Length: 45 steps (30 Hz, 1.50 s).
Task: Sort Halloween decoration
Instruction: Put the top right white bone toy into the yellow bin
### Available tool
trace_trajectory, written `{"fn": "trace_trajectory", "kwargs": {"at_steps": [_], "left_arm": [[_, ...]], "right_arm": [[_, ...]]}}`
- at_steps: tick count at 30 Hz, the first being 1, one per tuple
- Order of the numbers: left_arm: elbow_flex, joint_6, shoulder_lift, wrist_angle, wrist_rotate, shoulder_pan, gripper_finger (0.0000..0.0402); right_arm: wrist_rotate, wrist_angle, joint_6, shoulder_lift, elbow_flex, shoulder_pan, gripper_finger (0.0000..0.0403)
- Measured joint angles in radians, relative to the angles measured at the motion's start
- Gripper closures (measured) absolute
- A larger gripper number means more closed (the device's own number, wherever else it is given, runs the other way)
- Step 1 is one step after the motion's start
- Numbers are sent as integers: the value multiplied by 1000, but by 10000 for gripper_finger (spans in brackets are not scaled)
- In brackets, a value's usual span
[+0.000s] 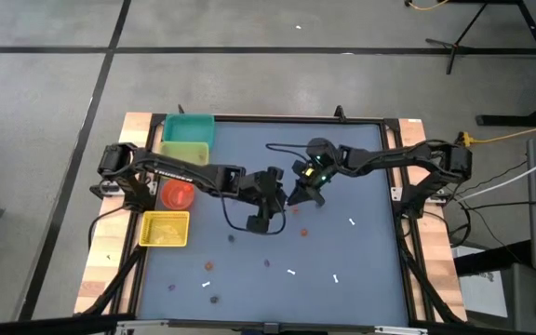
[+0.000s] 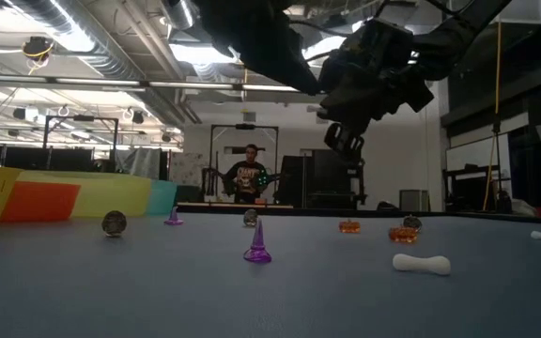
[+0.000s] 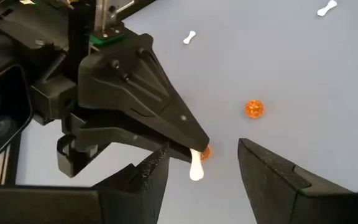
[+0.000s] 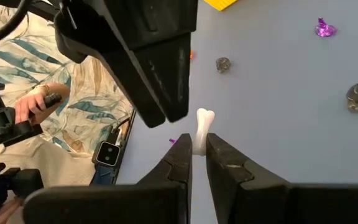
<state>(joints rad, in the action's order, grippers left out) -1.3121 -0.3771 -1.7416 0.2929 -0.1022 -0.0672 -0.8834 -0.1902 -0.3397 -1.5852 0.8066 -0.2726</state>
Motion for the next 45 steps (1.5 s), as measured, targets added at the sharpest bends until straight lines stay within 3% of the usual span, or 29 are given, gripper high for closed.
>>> {"fn": "trace_trajectory", "kwargs": {"at_steps": [8,29,45], "left_arm": [[0,0,0,13,-93,-15,228],[0,0,0,13,-98,-15,229],[0,0,0,14,-121,-13,309]], "right_arm": [[-43,-49,3,0,0,-1,370],[-64,-100,3,0,0,0,370],[-64,-100,4,0,0,-1,370]]}}
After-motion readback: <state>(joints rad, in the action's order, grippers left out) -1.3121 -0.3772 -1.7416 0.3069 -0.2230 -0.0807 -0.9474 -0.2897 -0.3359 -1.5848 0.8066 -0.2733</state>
